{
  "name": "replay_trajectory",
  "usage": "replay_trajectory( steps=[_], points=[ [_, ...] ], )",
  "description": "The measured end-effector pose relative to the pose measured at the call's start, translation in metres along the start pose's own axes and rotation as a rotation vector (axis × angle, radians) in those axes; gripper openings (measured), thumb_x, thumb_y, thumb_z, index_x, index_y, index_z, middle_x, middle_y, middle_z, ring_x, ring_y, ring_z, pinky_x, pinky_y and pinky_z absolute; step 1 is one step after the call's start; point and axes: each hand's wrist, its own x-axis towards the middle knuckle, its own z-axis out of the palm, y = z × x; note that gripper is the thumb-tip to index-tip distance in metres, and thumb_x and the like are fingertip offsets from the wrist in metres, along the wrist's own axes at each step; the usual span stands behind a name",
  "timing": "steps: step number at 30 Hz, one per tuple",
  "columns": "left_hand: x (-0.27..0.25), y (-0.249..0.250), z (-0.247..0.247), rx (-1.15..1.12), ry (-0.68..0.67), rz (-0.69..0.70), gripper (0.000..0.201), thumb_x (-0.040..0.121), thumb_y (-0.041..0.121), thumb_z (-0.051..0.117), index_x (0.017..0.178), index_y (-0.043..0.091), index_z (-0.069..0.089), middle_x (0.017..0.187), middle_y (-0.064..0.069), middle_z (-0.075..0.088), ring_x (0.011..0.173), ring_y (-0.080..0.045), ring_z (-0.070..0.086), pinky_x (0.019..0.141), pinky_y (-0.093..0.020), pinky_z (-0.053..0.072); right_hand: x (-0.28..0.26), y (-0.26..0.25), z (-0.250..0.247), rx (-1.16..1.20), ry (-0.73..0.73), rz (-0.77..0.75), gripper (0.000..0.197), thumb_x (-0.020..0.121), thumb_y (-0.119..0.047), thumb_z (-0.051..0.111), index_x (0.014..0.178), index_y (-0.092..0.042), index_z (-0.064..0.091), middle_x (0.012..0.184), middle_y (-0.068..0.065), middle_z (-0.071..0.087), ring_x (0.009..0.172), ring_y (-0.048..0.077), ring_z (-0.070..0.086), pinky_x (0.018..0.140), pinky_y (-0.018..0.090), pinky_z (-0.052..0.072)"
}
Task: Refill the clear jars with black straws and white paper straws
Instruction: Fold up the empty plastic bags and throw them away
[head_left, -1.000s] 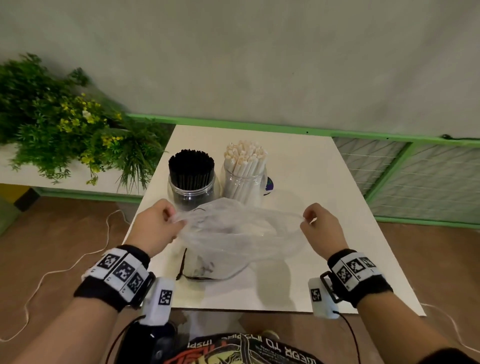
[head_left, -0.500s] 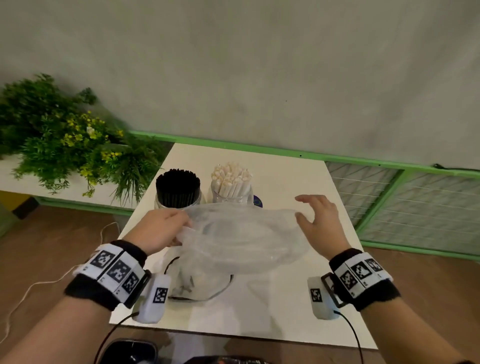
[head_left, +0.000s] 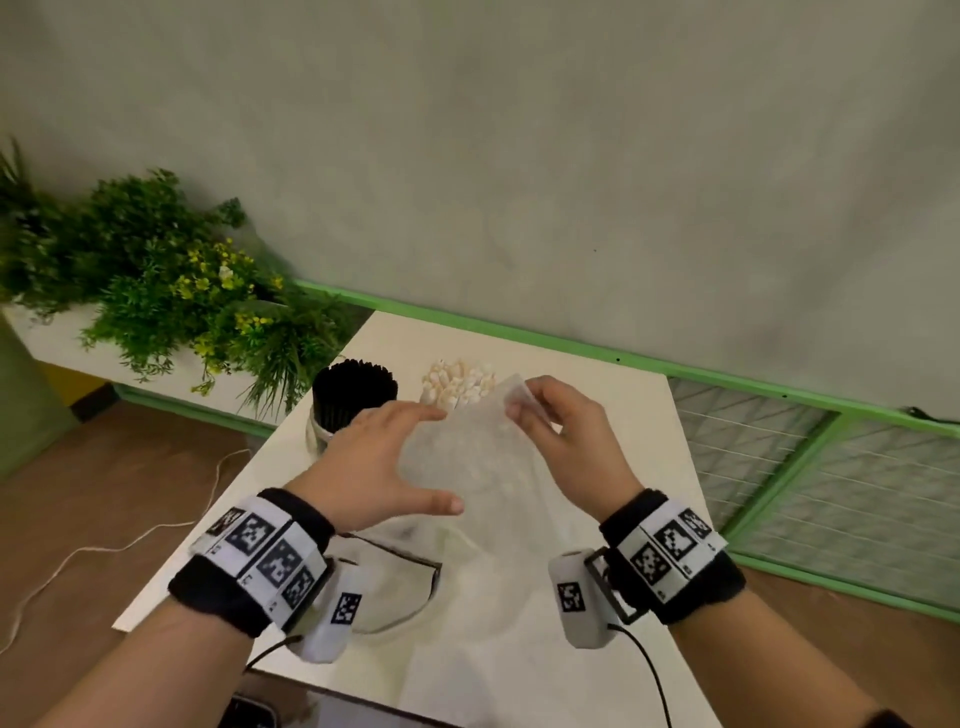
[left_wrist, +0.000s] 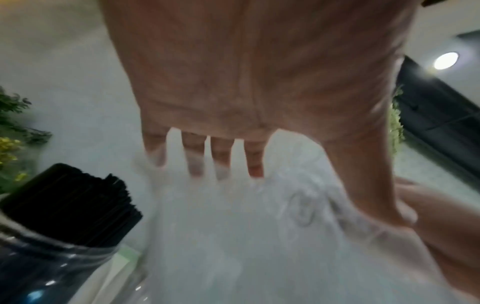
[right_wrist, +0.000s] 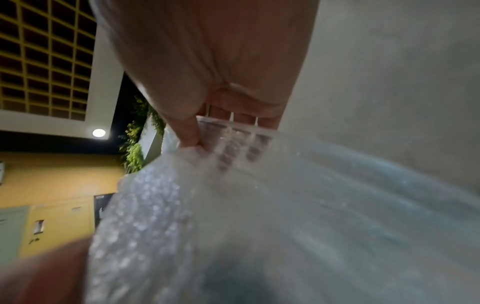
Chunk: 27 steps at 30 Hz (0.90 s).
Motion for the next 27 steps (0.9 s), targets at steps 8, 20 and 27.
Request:
replay_trajectory(
  steps=[8, 20, 27],
  points=[
    [0.011, -0.017, 0.006, -0.239, 0.384, -0.070, 0.010, 0.081, 0.022, 0.074, 0.075, 0.021, 0.066, 0.077, 0.004, 0.062, 0.072, -0.006, 0.056, 0.063, -0.013, 0.039, 0.011, 0.030, -0.063, 0.164, 0.292, 0.141, 0.016, 0.093, -0.018, 0.062, 0.079, -0.026, 0.063, 0.072, -0.011, 0.060, 0.072, 0.008, 0.054, 0.071, 0.029, 0.044],
    [0.020, -0.022, -0.007, -0.584, 0.411, -0.114, 0.009, 0.091, 0.017, 0.062, 0.093, 0.025, 0.067, 0.088, 0.002, 0.070, 0.085, -0.022, 0.067, 0.080, -0.036, 0.055, 0.012, 0.046, -0.091, 0.349, 0.567, 0.189, 0.018, 0.101, -0.018, 0.047, 0.085, -0.022, 0.055, 0.059, -0.015, 0.051, 0.058, 0.007, 0.050, 0.061, 0.027, 0.053],
    [0.045, -0.013, 0.030, -0.459, 0.321, -0.144, 0.050, 0.092, 0.028, 0.061, 0.137, 0.030, 0.039, 0.139, -0.001, 0.041, 0.115, -0.015, 0.051, 0.093, -0.029, 0.041, 0.011, 0.039, -0.084, 0.440, 0.447, 0.180, 0.019, 0.100, -0.016, 0.045, 0.085, -0.019, 0.055, 0.066, -0.010, 0.053, 0.066, 0.011, 0.055, 0.069, 0.033, 0.057]
  ],
)
